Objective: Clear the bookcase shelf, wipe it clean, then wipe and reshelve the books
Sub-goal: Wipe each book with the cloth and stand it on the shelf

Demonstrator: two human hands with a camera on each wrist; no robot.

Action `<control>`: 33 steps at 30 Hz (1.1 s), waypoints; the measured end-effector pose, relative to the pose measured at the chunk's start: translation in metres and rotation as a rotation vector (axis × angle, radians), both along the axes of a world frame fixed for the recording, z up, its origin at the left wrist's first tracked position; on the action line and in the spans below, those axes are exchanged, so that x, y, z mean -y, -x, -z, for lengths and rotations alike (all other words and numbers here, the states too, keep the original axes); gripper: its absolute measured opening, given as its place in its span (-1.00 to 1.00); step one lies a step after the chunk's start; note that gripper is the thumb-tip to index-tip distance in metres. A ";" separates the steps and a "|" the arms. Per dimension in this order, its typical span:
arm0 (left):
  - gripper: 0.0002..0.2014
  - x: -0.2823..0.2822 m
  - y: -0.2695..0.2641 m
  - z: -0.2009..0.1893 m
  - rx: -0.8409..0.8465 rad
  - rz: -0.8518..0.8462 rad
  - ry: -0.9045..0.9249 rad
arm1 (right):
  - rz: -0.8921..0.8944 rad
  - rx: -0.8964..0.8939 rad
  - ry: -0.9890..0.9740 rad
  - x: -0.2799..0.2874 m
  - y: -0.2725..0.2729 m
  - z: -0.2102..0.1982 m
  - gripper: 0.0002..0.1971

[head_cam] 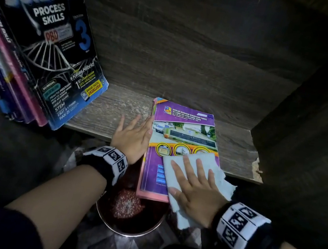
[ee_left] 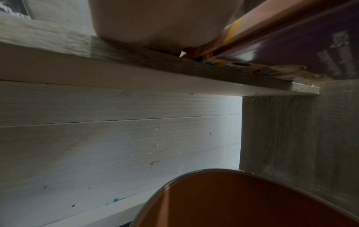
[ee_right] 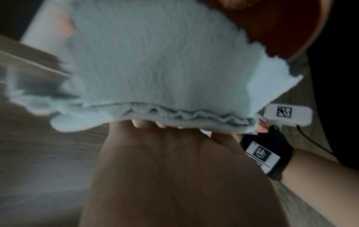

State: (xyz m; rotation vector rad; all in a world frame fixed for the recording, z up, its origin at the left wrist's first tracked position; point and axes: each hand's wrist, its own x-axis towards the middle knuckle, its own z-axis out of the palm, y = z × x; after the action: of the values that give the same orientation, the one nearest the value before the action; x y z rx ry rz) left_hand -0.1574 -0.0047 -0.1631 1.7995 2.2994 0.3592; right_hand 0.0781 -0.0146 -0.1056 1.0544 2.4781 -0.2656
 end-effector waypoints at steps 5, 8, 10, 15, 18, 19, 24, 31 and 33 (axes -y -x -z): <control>-0.48 -0.001 0.001 0.000 0.008 0.007 -0.001 | 0.138 0.097 0.021 -0.035 -0.026 -0.009 -0.04; -0.48 -0.001 0.000 0.000 0.007 0.004 -0.013 | 0.242 0.141 0.021 -0.074 -0.019 -0.011 -0.28; -0.48 -0.001 0.000 0.002 0.016 0.006 -0.024 | 0.266 0.124 -0.031 -0.102 -0.009 -0.008 -0.31; -0.47 -0.001 0.001 0.008 0.027 0.013 -0.114 | 0.279 0.097 -0.095 -0.158 0.028 -0.008 -0.30; -0.43 -0.001 0.001 0.012 0.040 0.007 -0.178 | 0.275 0.067 -0.085 -0.172 0.057 -0.012 -0.31; -0.42 0.000 0.001 0.013 0.041 0.003 -0.205 | 0.268 0.059 -0.086 -0.173 0.067 -0.012 -0.30; -0.39 0.000 -0.001 0.015 0.044 -0.006 -0.293 | 0.230 0.043 -0.100 -0.170 0.106 -0.005 -0.32; -0.45 0.000 -0.001 0.019 0.003 -0.016 -0.306 | 0.111 -0.003 -0.021 -0.128 0.102 -0.002 -0.38; -0.42 0.000 -0.002 0.017 -0.014 -0.019 -0.283 | 0.093 -0.017 -0.012 -0.107 0.095 -0.003 -0.38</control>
State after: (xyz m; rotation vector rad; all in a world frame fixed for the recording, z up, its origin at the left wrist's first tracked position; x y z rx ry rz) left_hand -0.1553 -0.0049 -0.1796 1.9084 2.3757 0.7092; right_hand -0.0168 0.0924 -0.1030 1.1789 2.4519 -0.2890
